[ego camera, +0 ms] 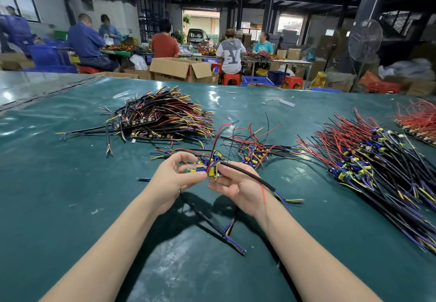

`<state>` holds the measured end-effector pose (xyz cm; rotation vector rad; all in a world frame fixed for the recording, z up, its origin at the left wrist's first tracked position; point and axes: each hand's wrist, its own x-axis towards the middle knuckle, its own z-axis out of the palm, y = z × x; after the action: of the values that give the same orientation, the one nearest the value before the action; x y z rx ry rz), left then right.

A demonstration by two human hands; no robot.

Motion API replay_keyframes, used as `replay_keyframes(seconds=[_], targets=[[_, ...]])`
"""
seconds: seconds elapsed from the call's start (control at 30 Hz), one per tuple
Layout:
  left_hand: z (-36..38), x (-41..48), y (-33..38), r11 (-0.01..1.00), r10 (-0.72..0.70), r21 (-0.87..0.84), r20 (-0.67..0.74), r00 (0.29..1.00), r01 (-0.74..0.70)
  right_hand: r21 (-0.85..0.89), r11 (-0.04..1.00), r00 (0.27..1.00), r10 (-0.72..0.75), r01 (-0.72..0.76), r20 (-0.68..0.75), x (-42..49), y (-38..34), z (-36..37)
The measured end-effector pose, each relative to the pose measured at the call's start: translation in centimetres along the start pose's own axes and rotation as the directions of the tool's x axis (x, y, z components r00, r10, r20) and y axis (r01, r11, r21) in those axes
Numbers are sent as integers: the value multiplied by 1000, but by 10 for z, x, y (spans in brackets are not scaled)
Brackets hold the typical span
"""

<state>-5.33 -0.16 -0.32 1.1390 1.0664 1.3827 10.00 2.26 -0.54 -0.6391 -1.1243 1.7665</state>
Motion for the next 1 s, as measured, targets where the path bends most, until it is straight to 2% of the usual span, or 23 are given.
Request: replay_keyframes(seconds=[0.1,0.27,0.5,0.73,0.87,0.93,1.0], targets=[[0,0,1,995,-43,-85,27,999,45,-21,1000,1000,-21,22,19,0,0,0],[1,0,2,989,-74,-122,54,996,80,-116,991,996,-59,68,73,0,0,-4],[-3,-4,7,975,-115,-164,190,975,147,-23,999,978,-30,36,205,0,2,-9],[-7,-4,10,976,-97,-168,231,968,138,53,999,977,-9,-2,211,0,3,-10],[-5,-2,7,961,-66,-246,250,966,129,166,986,976,-24,-13,216,-2,-1,-2],[-10,1,8,972,-71,-205,191,979,111,145,987,982,-99,76,158,-2,-4,4],[-14,3,9,997,-54,-44,33,998,56,69,988,991,-137,137,-3,-1,-5,1]])
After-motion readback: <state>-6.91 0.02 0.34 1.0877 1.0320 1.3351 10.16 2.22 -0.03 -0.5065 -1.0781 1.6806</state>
